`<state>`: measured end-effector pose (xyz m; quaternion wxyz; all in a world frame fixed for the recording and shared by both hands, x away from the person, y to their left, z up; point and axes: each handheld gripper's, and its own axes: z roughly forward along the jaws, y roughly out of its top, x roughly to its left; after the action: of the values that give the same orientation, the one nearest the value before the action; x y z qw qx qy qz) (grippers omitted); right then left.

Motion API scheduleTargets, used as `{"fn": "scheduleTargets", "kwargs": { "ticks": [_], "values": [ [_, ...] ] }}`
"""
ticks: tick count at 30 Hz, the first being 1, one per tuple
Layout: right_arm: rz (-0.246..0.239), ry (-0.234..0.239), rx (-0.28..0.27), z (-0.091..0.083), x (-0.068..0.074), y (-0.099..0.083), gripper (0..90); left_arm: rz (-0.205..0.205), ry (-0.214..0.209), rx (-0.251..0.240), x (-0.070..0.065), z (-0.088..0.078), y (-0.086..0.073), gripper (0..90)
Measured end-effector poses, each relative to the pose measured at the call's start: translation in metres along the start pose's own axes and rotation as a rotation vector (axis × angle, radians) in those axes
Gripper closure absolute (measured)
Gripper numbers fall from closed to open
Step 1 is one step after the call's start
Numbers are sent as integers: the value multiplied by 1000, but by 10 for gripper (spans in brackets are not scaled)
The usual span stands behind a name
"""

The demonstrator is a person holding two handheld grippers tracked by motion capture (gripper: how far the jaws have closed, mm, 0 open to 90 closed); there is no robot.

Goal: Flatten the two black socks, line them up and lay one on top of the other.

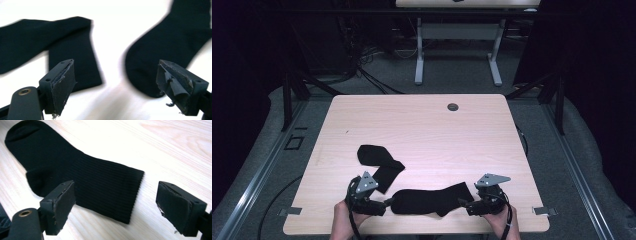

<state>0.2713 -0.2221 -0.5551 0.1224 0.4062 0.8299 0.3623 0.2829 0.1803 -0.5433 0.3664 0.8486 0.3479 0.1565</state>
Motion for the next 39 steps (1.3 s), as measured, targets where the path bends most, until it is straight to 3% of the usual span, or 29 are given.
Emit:
{"fn": "scheduleTargets", "kwargs": {
  "ticks": [6,11,22,26,35,39],
  "values": [
    [22,-7,-7,-3,-5,-4,159,-12,54,29,31,2,7,169],
    [29,-10,0,-3,-6,-4,164,-7,58,59,44,11,17,162],
    [38,-8,2,-4,-8,-2,169,45,62,101,48,46,51,186],
    [45,-3,1,-4,-9,-3,170,60,54,144,49,61,60,199],
    [56,-3,-3,-3,-9,-5,171,103,34,201,43,83,70,219],
    [50,-1,0,-4,-8,-4,170,93,17,235,45,90,68,244]
  ]
}}
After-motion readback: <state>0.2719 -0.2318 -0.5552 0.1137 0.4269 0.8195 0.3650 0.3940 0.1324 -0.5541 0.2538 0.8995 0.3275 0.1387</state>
